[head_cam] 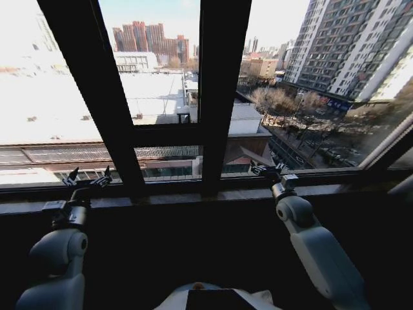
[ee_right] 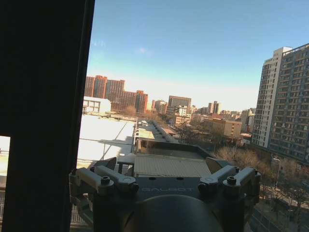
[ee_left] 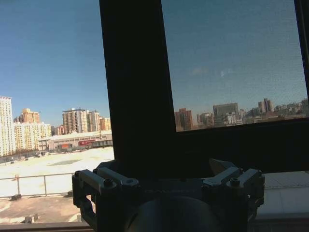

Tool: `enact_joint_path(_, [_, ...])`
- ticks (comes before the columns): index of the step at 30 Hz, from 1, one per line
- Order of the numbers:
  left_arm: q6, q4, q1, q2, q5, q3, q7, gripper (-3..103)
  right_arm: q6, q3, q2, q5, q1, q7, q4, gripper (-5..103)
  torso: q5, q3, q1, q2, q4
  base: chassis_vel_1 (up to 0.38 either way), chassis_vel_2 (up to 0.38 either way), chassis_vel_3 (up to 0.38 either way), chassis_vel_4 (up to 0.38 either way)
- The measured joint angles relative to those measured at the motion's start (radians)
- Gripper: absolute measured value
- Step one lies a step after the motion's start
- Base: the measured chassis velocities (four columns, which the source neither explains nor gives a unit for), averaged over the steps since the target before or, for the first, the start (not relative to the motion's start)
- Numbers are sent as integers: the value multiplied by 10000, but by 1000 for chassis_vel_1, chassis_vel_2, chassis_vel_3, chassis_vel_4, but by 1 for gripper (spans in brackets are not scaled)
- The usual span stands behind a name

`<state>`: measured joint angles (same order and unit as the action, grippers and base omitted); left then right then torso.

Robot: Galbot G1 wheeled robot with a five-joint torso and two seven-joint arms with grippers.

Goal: Open the curtains by pulling them apart, changing their state from closed to fully open.

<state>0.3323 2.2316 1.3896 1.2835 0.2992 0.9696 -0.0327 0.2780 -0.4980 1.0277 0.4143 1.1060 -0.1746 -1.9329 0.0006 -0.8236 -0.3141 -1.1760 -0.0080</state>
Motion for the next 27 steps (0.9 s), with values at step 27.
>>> enact_joint_path(27, [-217,371,350,295,-224,57,1,100,-243,-138,-3,-177,477,-134,-160,100,0,3,8,-3,2,138,-223,-133,219])
